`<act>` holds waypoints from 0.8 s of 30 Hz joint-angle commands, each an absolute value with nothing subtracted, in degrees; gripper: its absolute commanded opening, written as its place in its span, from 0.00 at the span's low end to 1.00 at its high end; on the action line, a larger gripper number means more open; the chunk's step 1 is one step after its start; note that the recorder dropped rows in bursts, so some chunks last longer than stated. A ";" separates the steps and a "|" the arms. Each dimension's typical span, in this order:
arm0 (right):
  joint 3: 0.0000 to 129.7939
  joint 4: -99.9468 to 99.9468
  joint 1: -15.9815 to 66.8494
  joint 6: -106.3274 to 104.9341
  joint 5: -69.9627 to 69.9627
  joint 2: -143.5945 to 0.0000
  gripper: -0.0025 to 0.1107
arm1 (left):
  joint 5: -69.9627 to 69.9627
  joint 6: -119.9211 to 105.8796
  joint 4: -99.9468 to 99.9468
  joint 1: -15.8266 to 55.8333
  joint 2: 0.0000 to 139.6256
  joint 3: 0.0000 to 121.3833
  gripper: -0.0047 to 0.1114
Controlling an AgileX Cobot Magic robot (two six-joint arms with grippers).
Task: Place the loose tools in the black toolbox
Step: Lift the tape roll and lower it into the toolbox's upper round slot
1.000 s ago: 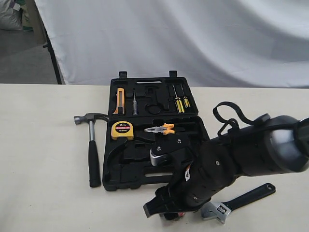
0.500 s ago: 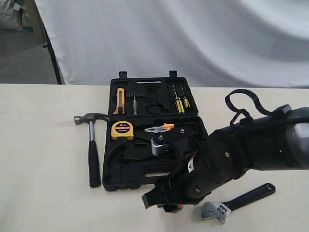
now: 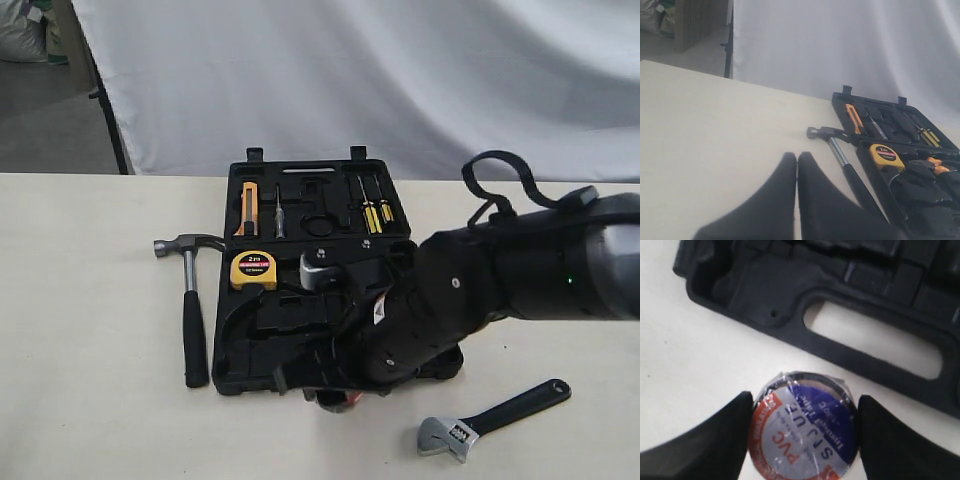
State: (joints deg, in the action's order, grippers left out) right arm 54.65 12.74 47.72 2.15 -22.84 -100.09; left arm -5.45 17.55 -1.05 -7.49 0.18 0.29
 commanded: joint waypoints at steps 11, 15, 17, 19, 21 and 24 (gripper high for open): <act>66.82 6.63 47.49 0.77 -18.77 -99.74 0.02 | -5.03 17.82 -1.30 -8.94 0.00 0.44 0.05; 69.49 2.14 47.38 0.77 -13.49 -101.02 0.02 | -5.03 17.82 -1.30 -8.94 0.00 0.44 0.05; 70.07 0.00 47.38 0.77 -9.66 -102.19 0.02 | -5.03 17.82 -1.30 -8.94 0.00 0.44 0.05; 71.38 -1.73 47.06 0.77 -6.03 -103.83 0.02 | -5.03 17.82 -1.30 -8.94 0.00 0.44 0.05; 74.05 -1.73 45.88 0.77 -5.58 -106.15 0.02 | -5.03 17.82 -1.30 -8.94 0.00 0.44 0.05; 80.36 -1.60 42.10 2.68 -4.97 -112.06 0.02 | -5.03 17.82 -1.30 -8.94 0.00 0.44 0.05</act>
